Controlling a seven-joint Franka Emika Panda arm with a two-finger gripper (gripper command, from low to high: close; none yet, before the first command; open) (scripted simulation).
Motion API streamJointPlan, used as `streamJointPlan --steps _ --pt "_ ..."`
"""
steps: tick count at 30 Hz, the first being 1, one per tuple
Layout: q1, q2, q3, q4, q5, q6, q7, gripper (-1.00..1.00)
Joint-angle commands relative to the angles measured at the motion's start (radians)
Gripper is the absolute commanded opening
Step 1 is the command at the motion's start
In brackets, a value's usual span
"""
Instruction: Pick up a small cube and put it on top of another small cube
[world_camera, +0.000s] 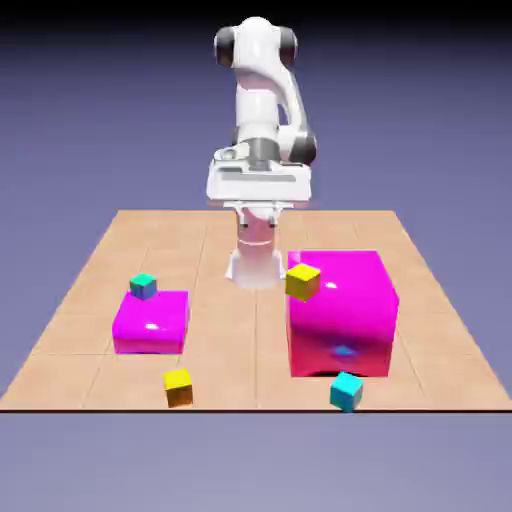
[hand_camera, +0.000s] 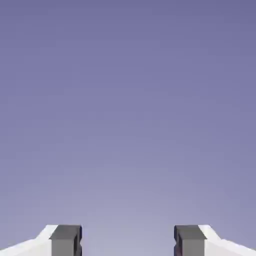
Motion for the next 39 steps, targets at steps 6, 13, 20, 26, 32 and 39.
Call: streamJointPlan --steps 6,13,20,26,32,39 --pt "0.066 0.217 -0.129 0.124 0.094 -0.105 -0.186 0.0" --pt "0.143 0.471 -0.279 0.269 0.204 -0.226 -0.403 0.0" --pt "0.22 0.725 -0.429 0.413 0.313 -0.348 -0.62 0.0" --pt "0.287 0.942 -0.558 0.537 0.407 -0.453 -0.805 0.0" --pt "0.228 1.099 -0.493 0.593 0.518 -0.398 -0.908 0.0" --pt "0.267 1.04 -0.543 0.578 0.469 -0.44 -0.875 -1.0"
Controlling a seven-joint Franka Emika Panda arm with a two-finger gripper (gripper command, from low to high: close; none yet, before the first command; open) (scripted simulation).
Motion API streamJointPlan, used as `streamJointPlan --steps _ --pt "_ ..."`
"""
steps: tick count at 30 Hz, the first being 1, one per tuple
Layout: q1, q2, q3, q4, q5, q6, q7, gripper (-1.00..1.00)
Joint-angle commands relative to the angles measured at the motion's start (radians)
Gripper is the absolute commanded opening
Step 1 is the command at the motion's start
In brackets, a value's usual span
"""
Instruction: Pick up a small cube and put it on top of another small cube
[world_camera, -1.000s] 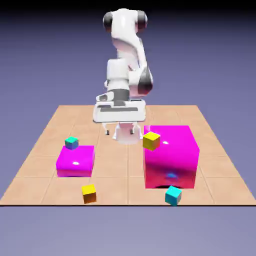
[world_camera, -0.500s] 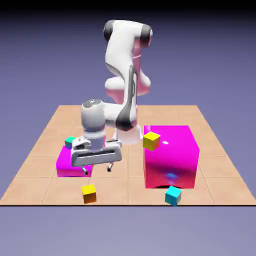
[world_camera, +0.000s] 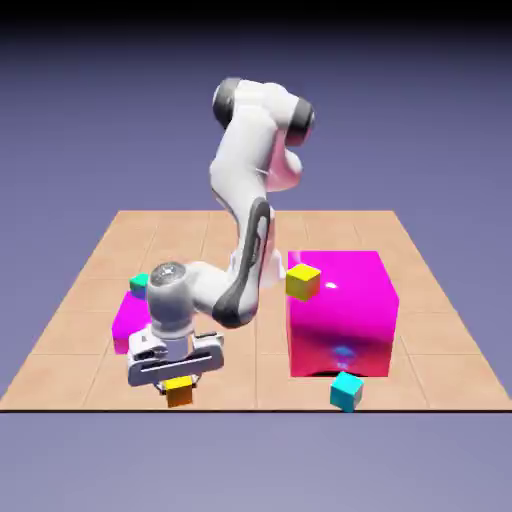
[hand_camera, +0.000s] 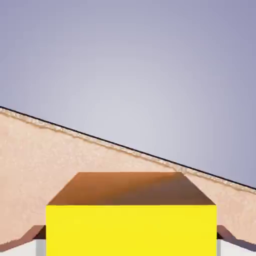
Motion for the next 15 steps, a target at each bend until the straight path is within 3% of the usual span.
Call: streamJointPlan --steps 1,15 --pt "0.024 -0.036 -0.031 -0.01 -0.031 -0.025 0.021 -1.0" --pt "0.012 -0.544 0.3 -0.084 -0.34 -0.381 0.274 -1.0"
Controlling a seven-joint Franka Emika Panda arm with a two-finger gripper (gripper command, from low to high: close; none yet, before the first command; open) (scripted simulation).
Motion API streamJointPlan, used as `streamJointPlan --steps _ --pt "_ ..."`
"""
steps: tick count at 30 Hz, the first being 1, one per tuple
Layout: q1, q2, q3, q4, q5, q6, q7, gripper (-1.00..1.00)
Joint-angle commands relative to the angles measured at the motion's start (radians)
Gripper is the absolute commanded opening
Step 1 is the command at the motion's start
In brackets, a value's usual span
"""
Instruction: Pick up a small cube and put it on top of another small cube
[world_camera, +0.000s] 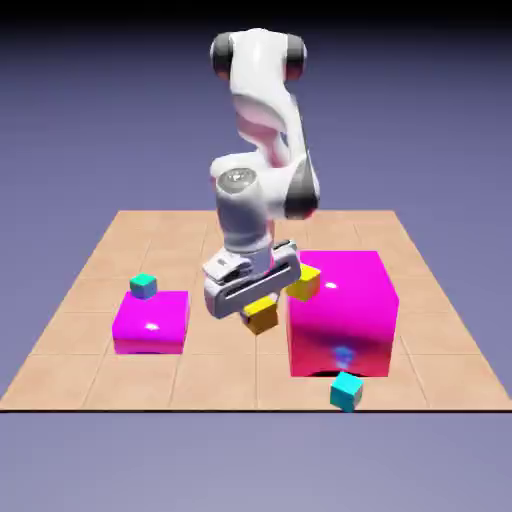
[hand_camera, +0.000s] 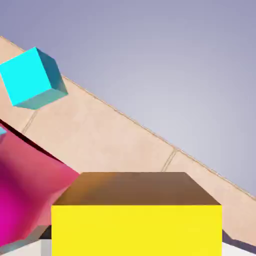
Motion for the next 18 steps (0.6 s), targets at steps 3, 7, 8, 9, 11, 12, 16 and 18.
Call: streamJointPlan --steps 3,7,8,9,11,12,16,18 --pt "-0.012 -0.109 0.076 -0.016 -0.068 -0.076 0.056 -1.0" --pt "-0.018 -0.254 0.177 -0.036 -0.156 -0.177 0.128 -1.0" --pt "-0.02 -0.29 0.202 -0.042 -0.178 -0.203 0.146 -1.0" --pt "-0.02 -0.304 0.212 -0.044 -0.186 -0.212 0.153 -1.0" --pt "-0.021 -0.288 0.211 -0.072 -0.186 -0.169 0.152 -1.0" --pt "-0.021 -0.273 0.21 -0.1 -0.187 -0.126 0.152 -1.0" --pt "-0.022 -0.236 0.208 -0.166 -0.187 -0.022 0.152 1.0" --pt "-0.022 -0.252 0.209 -0.138 -0.187 -0.066 0.152 1.0"
